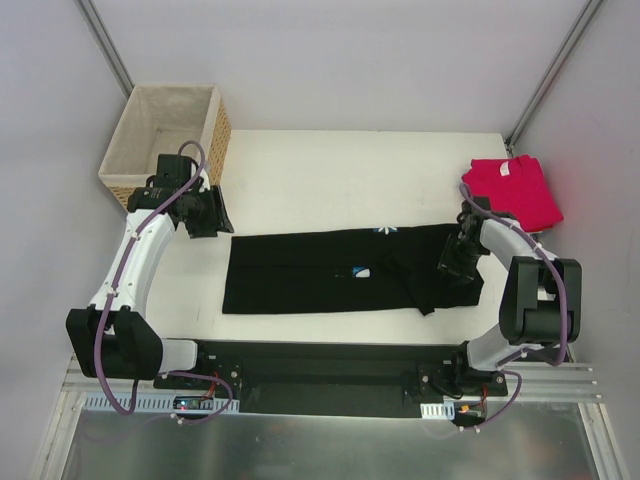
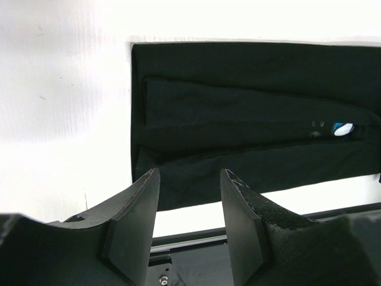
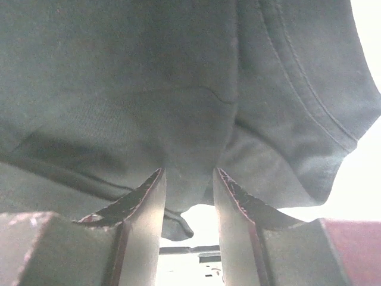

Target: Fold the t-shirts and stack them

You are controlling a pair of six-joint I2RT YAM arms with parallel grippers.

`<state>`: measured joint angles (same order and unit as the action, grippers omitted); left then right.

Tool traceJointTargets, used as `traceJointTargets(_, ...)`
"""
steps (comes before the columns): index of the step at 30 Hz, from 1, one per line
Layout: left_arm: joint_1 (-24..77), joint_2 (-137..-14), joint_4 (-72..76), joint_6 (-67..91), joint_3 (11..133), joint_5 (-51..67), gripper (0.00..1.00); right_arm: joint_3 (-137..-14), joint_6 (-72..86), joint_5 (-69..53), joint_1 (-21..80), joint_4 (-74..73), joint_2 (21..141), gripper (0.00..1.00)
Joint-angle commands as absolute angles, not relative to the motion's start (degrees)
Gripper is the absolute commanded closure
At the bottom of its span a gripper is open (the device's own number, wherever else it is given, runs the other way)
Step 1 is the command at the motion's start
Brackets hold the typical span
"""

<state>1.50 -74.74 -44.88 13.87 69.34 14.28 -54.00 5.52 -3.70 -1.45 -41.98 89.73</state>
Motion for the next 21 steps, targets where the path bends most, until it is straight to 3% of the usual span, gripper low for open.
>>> traceJointTargets(1, 1.67, -74.97, -46.41, 13.18, 71.46, 13.62, 0.55, -53.26, 5.45, -2.99, -3.33, -43.77, 85.26, 0.59)
traceJointTargets(17, 1.67, -74.18, -46.67, 12.83, 71.37, 12.66, 0.55, -50.45, 6.42, -8.09, -5.45, -38.24, 87.1, 0.61)
traceJointTargets(21, 1.67, -74.18, -46.93, 12.83, 71.28, 12.39, 0.55, -50.97, 6.07, -8.35, -5.71, -37.88, 87.89, 0.75)
